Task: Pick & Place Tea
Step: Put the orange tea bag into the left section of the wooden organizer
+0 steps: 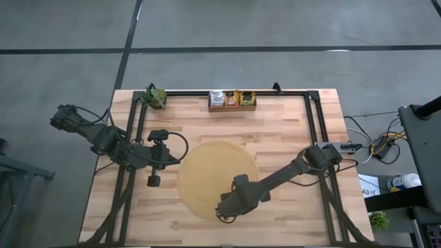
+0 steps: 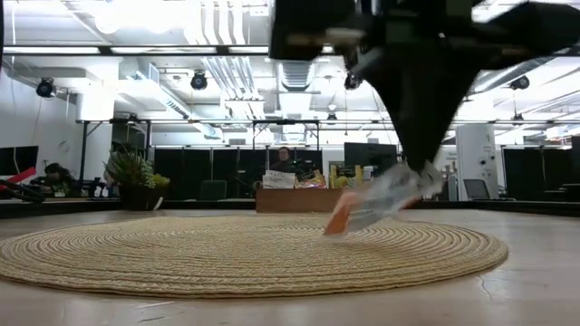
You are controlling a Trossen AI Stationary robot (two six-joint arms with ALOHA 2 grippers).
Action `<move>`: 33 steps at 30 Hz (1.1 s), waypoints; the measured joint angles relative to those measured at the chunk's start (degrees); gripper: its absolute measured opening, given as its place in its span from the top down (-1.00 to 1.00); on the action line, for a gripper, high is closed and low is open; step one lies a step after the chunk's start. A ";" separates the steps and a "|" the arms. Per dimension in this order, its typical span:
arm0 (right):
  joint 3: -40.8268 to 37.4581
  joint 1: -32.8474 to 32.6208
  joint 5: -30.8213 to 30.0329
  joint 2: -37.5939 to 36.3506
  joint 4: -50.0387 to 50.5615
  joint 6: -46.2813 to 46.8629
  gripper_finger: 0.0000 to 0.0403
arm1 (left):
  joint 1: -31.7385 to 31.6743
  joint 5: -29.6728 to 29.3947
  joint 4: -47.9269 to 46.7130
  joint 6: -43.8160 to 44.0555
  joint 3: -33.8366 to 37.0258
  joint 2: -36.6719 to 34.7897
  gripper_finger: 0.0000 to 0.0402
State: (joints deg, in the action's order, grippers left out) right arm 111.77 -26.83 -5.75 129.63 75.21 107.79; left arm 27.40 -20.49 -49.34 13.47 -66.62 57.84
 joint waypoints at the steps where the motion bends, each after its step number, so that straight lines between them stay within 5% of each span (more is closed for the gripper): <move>1: 0.78 0.00 -0.84 0.00 0.67 -0.60 0.96 | 0.00 0.02 0.00 0.00 0.01 0.00 1.00; 16: 11.95 0.11 -11.16 0.01 10.48 -17.48 0.96 | 0.00 0.00 0.04 0.13 0.01 0.00 1.00; 33: 18.02 8.57 -15.80 -2.17 14.81 -54.03 0.96 | 0.00 0.04 0.09 0.65 -2.41 -2.95 1.00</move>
State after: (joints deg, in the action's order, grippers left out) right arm 129.80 -18.26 -21.54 127.46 90.02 53.76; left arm 27.40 -20.45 -49.25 14.13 -69.02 54.90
